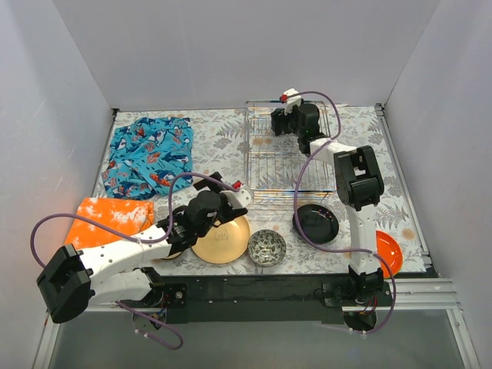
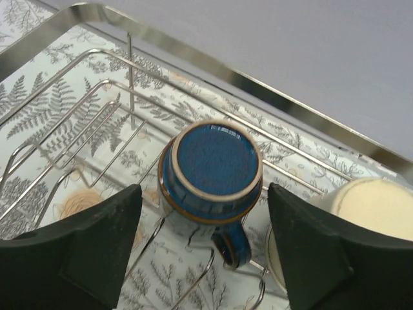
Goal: Load the mixed dishes into the dish rack
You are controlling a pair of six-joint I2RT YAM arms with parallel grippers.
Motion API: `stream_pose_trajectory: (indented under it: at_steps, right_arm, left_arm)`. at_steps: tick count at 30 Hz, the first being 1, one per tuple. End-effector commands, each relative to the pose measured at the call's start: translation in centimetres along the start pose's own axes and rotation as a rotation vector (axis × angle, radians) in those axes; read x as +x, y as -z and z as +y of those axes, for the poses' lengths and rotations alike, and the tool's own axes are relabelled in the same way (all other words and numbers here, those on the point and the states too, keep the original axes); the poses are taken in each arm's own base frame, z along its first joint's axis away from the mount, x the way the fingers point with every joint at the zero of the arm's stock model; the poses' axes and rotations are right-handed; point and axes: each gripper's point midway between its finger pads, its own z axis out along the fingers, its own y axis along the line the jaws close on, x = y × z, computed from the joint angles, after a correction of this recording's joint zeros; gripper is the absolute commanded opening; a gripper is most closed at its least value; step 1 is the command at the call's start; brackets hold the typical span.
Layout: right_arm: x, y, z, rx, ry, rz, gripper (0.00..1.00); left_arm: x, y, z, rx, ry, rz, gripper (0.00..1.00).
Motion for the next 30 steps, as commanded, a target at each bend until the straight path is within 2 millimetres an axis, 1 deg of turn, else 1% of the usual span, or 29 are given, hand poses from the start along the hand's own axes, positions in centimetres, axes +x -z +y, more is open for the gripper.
stream_pose_trajectory:
  at_steps: [1,5,6,7,8,9,10,11,12,13,14,15,16,17,18,19,20,21,22,23,24,25,26,27,28,29,30]
  right_arm:
    - [-4.2,2.5,-0.2,0.028,0.031,-0.061,0.99]
    - [-6.9,3.5,-0.5,0.053,-0.006,-0.102,0.99]
    - [-8.1,4.0,-0.6,0.061,-0.010,-0.121,0.99]
    - [-8.7,4.2,-0.7,0.074,-0.025,-0.126,0.99]
    - [-9.4,4.6,-0.7,0.085,-0.033,-0.123,0.99]
    - [-10.8,5.3,-0.6,0.081,-0.039,-0.141,0.99]
    - [-11.4,5.7,-0.4,0.072,-0.043,-0.147,0.99]
    - [-12.0,6.2,0.0,0.055,-0.052,-0.152,0.99]
    - [-12.8,7.3,0.2,0.048,-0.055,-0.150,0.99]
    - [-13.2,7.8,0.5,0.037,-0.061,-0.150,0.99]
    - [-13.5,8.4,1.1,0.011,-0.074,-0.145,0.99]
    - [-13.6,9.7,1.6,-0.007,-0.079,-0.124,0.99]
    - [-13.6,10.3,2.0,-0.025,-0.082,-0.107,0.99]
    - [-13.5,11.0,2.8,-0.060,-0.085,-0.091,0.99]
    - [-13.4,12.5,3.4,-0.083,-0.093,-0.054,0.99]
    - [-12.5,13.2,4.1,-0.106,-0.100,-0.019,0.99]
    - [-12.3,14.0,4.8,-0.140,-0.108,0.002,0.99]
    - [-12.9,15.4,5.2,-0.158,-0.114,0.013,0.99]
    - [-11.2,16.6,5.9,-0.185,-0.127,0.086,0.99]
    - [-11.3,17.5,6.7,-0.231,-0.122,0.094,0.99]
    - [-11.7,19.2,7.2,-0.255,-0.101,0.099,0.99]
    - [-10.1,20.4,7.7,-0.274,-0.102,0.150,0.99]
    - [-9.8,21.2,7.8,-0.273,-0.096,0.159,0.99]
    - [-10.6,22.5,7.6,-0.259,-0.088,0.143,0.99]
    - [-9.5,23.3,7.7,-0.258,-0.092,0.179,0.99]
    - [-9.4,23.8,7.5,-0.246,-0.093,0.189,0.99]
    - [-9.5,24.3,7.4,-0.239,-0.094,0.194,0.99]
  left_arm:
    - [-1.0,0.5,1.0,-0.035,0.037,-0.059,0.98]
    - [-0.8,0.6,0.7,-0.032,0.036,-0.064,0.98]
    - [-0.8,0.7,0.9,-0.039,0.037,-0.065,0.98]
    - [-0.8,0.7,1.1,-0.045,0.041,-0.061,0.98]
    - [-0.3,0.4,1.5,-0.045,0.054,-0.038,0.98]
    - [-1.4,0.1,2.4,-0.046,0.113,-0.038,0.98]
    - [-0.4,0.0,1.4,0.035,0.132,0.022,0.98]
    - [1.1,-0.6,3.1,0.025,0.194,0.087,0.98]
    - [-0.1,-1.7,4.6,0.040,0.254,0.102,0.98]
    - [1.7,-1.6,4.3,0.079,0.337,0.197,0.98]
    - [2.7,-2.2,5.4,0.110,0.405,0.238,0.98]
    - [3.8,-3.0,5.2,0.150,0.443,0.300,0.98]
    - [3.4,-2.9,6.0,0.178,0.482,0.334,0.98]
    - [3.6,-2.9,6.1,0.254,0.537,0.332,0.98]
    - [3.7,-2.9,6.2,0.285,0.559,0.345,0.98]
    - [3.9,-3.0,6.1,0.323,0.575,0.377,0.98]
    - [4.1,-3.1,6.1,0.337,0.583,0.389,0.98]
    - [4.4,-2.8,5.9,0.359,0.588,0.418,0.98]
    - [4.4,-3.0,6.0,0.365,0.586,0.431,0.98]
    - [4.5,-2.9,6.1,0.368,0.583,0.444,0.98]
    - [4.9,-2.2,5.9,0.380,0.587,0.479,0.94]
    - [4.9,-1.7,6.1,0.379,0.588,0.487,0.92]
    - [5.1,-1.1,6.6,0.378,0.587,0.494,0.91]
    - [5.6,0.1,6.2,0.404,0.585,0.530,0.84]
    - [5.9,1.0,6.2,0.414,0.575,0.551,0.79]
    - [6.2,2.0,6.4,0.418,0.564,0.571,0.78]
    - [7.3,4.1,5.6,0.471,0.546,0.643,0.72]
